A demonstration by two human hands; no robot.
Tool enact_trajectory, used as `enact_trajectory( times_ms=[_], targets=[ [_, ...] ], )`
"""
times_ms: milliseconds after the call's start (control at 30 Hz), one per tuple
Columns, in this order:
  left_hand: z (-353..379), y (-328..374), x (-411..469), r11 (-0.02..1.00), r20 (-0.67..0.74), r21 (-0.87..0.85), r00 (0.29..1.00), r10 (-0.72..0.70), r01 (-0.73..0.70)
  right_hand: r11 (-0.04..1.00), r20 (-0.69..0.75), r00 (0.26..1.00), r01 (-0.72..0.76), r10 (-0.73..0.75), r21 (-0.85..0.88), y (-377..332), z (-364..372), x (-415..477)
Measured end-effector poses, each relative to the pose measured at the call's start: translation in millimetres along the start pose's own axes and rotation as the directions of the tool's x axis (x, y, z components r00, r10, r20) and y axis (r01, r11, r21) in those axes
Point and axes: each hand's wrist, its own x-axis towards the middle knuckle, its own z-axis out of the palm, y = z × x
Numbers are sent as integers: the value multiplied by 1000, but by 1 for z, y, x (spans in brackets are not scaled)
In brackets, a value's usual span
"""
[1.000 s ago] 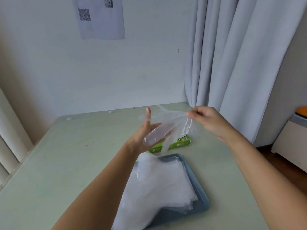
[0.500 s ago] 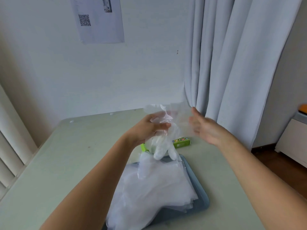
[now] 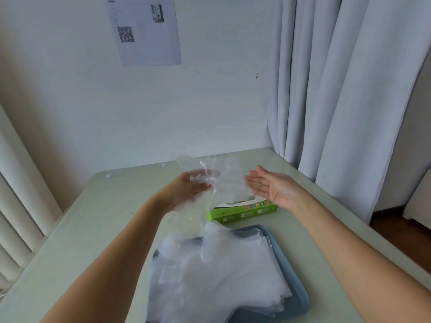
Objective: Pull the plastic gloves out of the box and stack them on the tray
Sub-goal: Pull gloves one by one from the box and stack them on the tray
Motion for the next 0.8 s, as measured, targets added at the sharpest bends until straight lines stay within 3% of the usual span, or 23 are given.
enact_trajectory(
  times_ms=[100, 233, 467, 600, 733, 800],
  targets=[
    [-2, -8, -2, 1000, 25, -25, 1000, 1, 0, 995, 54, 994, -94, 96, -36, 8, 11, 2],
    [-7, -12, -5, 1000, 71, -26, 998, 1, 1, 972, 86, 988, -111, 132, -207, 14, 23, 3],
    [-15, -8, -14, 998, 116, -64, 993, 13, -5, 973, 151, 980, 155, -130, -170, 10, 35, -6],
    [-22, 0, -28, 950, 154, -312, 987, 37, 13, 907, 139, 956, 289, -257, -307, 1, 49, -33],
    [-20, 12, -48, 887, 122, -454, 992, -33, 85, 921, 153, 956, 284, -251, -266, -2, 60, -62],
    [-17, 13, -60, 898, 80, -429, 994, -68, 96, 955, 126, 973, 217, -194, -203, -1, 62, -75]
  ],
)
